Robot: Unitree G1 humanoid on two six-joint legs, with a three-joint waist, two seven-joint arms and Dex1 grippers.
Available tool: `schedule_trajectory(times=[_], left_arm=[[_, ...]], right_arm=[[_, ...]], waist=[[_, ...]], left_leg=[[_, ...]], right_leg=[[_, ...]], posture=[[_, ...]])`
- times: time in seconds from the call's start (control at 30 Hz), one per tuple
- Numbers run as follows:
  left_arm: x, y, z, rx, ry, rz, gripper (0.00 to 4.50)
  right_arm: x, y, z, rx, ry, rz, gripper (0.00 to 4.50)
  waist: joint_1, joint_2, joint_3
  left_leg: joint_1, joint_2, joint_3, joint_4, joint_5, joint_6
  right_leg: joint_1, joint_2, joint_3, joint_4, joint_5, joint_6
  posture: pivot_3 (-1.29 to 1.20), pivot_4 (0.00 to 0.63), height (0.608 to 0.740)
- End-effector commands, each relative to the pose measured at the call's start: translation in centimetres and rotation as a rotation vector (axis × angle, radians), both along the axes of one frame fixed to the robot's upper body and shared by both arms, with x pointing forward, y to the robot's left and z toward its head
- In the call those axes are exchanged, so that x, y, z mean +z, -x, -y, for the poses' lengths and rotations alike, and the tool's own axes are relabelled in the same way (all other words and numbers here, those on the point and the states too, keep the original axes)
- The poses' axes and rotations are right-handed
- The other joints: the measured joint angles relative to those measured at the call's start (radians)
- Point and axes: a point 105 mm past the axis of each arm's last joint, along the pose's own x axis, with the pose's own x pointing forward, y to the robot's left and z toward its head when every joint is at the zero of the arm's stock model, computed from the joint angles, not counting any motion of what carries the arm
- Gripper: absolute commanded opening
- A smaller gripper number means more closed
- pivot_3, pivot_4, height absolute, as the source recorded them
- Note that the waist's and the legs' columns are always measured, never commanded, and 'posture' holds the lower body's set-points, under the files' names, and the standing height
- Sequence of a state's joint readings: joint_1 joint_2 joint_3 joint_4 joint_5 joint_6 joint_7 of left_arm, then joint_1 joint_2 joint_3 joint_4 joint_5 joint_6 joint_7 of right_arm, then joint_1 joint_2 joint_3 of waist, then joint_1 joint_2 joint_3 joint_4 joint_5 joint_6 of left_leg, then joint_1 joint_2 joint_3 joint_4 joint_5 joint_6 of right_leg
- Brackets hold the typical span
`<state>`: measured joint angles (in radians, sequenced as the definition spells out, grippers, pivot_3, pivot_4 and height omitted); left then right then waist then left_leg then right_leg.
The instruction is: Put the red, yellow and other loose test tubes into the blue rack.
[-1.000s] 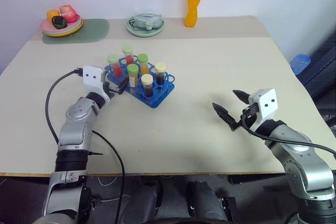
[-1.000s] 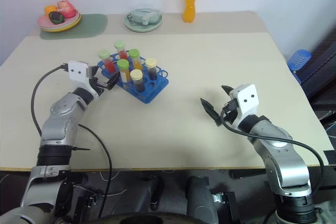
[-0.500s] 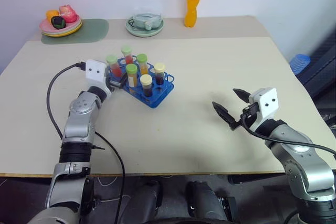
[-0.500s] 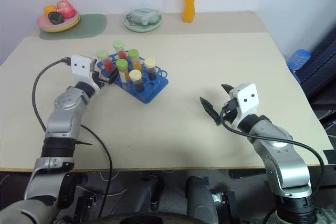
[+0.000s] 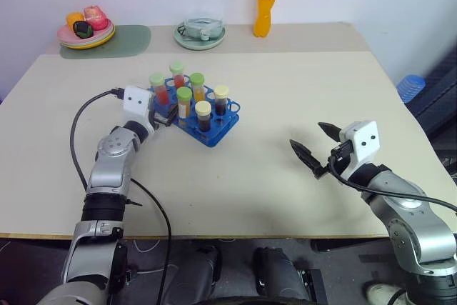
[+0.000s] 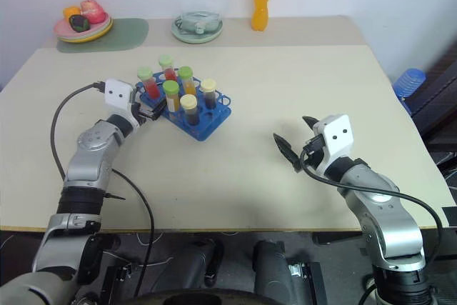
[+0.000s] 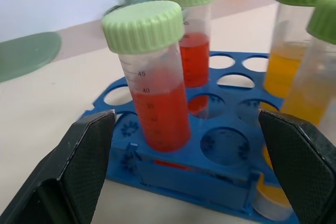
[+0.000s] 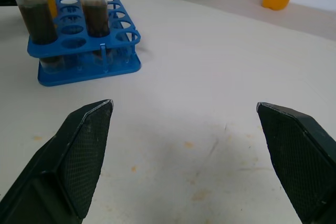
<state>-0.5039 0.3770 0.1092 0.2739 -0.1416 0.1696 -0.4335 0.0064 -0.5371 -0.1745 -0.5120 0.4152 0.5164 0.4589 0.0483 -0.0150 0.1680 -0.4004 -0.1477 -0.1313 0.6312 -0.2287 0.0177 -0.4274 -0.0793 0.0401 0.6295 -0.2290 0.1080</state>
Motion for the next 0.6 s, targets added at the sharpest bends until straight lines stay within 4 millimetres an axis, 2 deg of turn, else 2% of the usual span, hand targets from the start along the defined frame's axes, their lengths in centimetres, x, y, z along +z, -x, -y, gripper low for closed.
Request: schedule_trajectory(times=[0.03,0.47,0.6], left_arm=[[0.5,1.1,4.0,-0.2,0.004,0.015,4.42],[0.2,1.6,5.9,-0.297,0.029,-0.013,4.42],[0.4,2.2,5.5,-0.306,0.046,-0.017,4.42]], right_arm=[[1.6,0.6,0.2,0.005,0.011,0.068,4.5],[1.6,0.7,0.6,-0.006,0.023,0.069,4.5],[1.7,0.8,0.6,-0.006,0.025,0.07,4.5]], waist=[[0.005,0.0,0.0],[0.002,0.0,0.0],[0.002,0.0,0.0]], left_leg=[[0.0,0.0,0.0,0.0,0.0,0.0],[0.0,0.0,0.0,0.0,0.0,0.001],[0.0,0.0,0.0,0.0,0.0,0.001]], right_leg=[[0.0,0.0,0.0,0.0,0.0,0.0],[0.0,0.0,0.0,0.0,0.0,0.0],[0.0,0.0,0.0,0.0,0.0,0.0]], posture=[[0.0,0.15,0.74],[0.0,0.15,0.74],[0.0,0.15,0.74]])
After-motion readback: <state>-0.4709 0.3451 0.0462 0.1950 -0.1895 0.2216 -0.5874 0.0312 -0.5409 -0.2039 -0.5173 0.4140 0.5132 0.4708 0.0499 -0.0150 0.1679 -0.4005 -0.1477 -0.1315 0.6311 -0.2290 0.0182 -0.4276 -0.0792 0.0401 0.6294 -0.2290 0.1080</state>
